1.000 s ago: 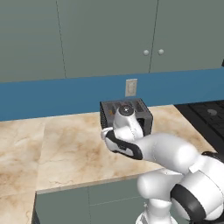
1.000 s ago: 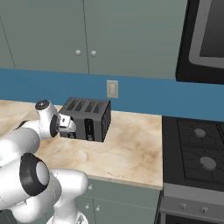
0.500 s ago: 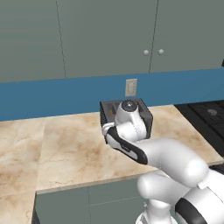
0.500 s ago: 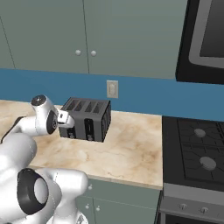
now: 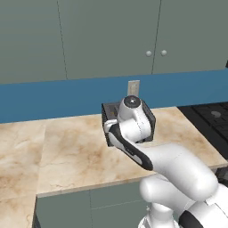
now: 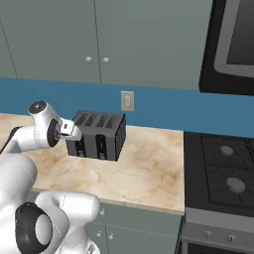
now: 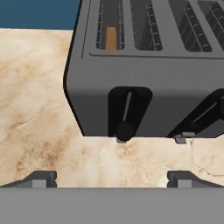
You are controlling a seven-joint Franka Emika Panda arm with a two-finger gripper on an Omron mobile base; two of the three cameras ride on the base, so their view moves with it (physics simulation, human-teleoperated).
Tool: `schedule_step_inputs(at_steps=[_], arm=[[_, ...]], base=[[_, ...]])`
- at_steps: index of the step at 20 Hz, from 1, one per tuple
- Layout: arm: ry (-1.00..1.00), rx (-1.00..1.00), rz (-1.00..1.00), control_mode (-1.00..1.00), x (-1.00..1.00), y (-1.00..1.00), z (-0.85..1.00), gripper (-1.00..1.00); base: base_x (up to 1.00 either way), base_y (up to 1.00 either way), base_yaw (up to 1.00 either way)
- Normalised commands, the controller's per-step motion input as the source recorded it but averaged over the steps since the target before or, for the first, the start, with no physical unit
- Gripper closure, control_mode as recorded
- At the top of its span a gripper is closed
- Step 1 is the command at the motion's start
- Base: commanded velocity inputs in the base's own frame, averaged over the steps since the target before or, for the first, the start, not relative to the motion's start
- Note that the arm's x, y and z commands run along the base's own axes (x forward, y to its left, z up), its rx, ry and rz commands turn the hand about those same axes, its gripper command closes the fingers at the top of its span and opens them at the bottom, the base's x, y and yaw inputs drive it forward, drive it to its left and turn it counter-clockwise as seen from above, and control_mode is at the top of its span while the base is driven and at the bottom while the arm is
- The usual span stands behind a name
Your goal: Start the toaster. Once the lever pops up, take the bread to the plate on the dining counter.
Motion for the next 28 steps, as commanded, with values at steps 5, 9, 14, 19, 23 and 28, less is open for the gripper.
schedule_step_inputs(at_steps=[5,9,14,19,23,28], arm=[[-0.07,0.00,0.00,-1.00,0.00,-0.03,0.11,-1.00],[-0.16,0.00,0.00,-1.00,0.00,-0.14,0.21,-1.00],[-0.17,0.00,0.00,-1.00,-0.02,-0.21,0.29,-1.00],[-0.09,0.03,0.00,-1.00,0.00,-0.13,0.30,-1.00],[-0.04,0.02,0.00,-1.00,0.01,0.00,0.03,-1.00],[-0.01,0.00,0.00,-1.00,0.08,0.05,0.00,-1.00]], base=[[0.00,0.00,0.00],[0.00,0.00,0.00],[0.00,0.00,0.00],[0.00,0.00,0.00],[0.00,0.00,0.00],[0.00,0.00,0.00]])
